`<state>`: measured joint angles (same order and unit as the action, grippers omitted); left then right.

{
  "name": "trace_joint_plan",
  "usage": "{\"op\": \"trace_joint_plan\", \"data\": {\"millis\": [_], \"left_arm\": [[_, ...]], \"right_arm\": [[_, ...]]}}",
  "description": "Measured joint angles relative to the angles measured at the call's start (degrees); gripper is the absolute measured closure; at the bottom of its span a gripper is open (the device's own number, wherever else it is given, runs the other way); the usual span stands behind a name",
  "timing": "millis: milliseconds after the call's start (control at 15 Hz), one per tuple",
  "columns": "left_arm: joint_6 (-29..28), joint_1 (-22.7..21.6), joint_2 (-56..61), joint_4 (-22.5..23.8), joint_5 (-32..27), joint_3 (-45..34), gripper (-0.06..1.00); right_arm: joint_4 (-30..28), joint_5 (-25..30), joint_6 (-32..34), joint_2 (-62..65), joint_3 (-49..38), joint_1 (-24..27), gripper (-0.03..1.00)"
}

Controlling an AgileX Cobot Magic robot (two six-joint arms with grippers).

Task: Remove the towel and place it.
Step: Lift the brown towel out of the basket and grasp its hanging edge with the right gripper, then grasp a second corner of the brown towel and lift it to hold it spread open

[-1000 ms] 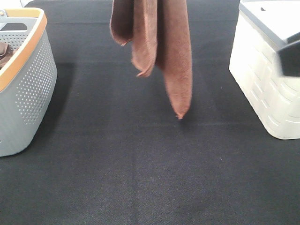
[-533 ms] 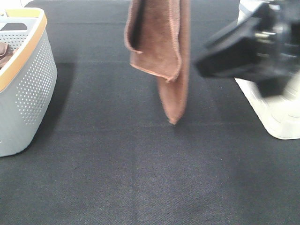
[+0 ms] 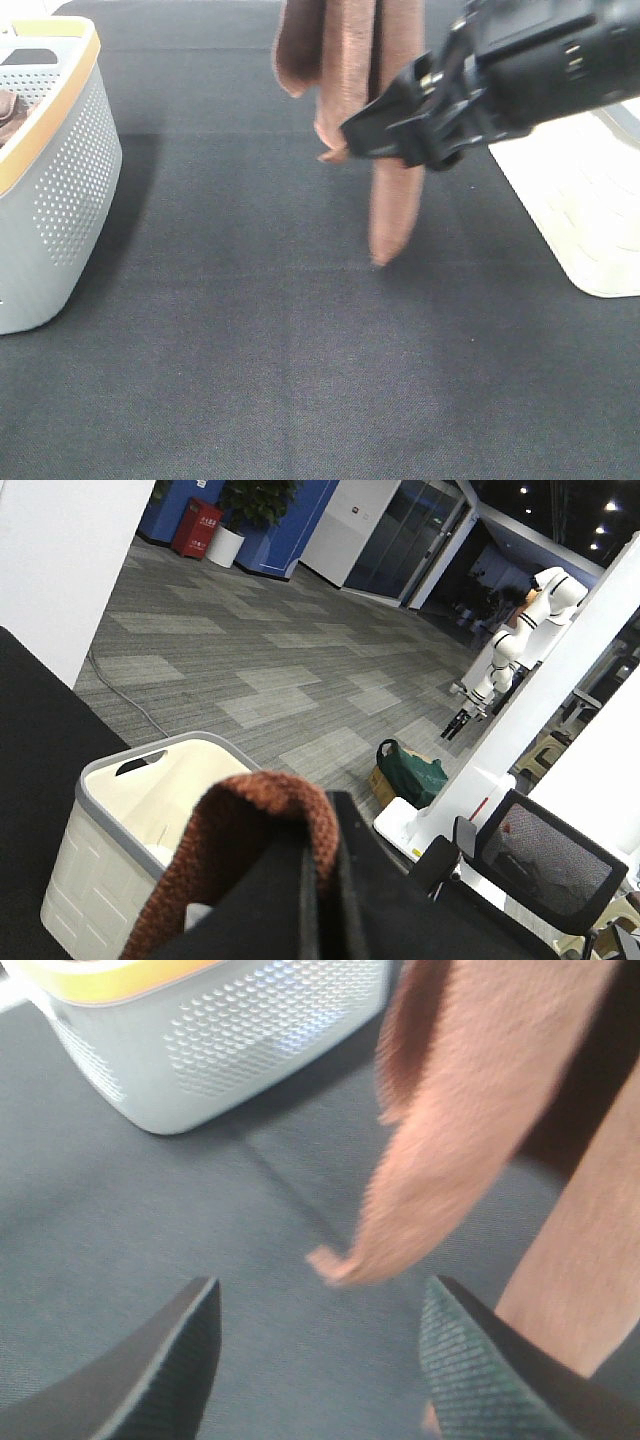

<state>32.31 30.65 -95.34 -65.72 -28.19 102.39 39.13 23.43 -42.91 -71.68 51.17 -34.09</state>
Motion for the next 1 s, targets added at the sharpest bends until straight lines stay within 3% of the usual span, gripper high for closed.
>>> {"op": "trace_joint_plan", "data": {"millis": [333,733,1000], "left_arm": [[0.0,0.0,0.0,0.0,0.0,0.0,0.94],[0.0,0.0,0.0,0.0,0.0,0.0,0.94],[0.0,0.0,0.0,0.0,0.0,0.0,0.94]], "right_arm": [[14.6,-4.5,-10.1,-6.0,0.1,0.0,0.4],[15.8,-14.8,-10.7,-7.9,0.1,0.0,0.4],[15.9,-15.6,-10.7,-7.9,0.1,0.0,0.39]]}}
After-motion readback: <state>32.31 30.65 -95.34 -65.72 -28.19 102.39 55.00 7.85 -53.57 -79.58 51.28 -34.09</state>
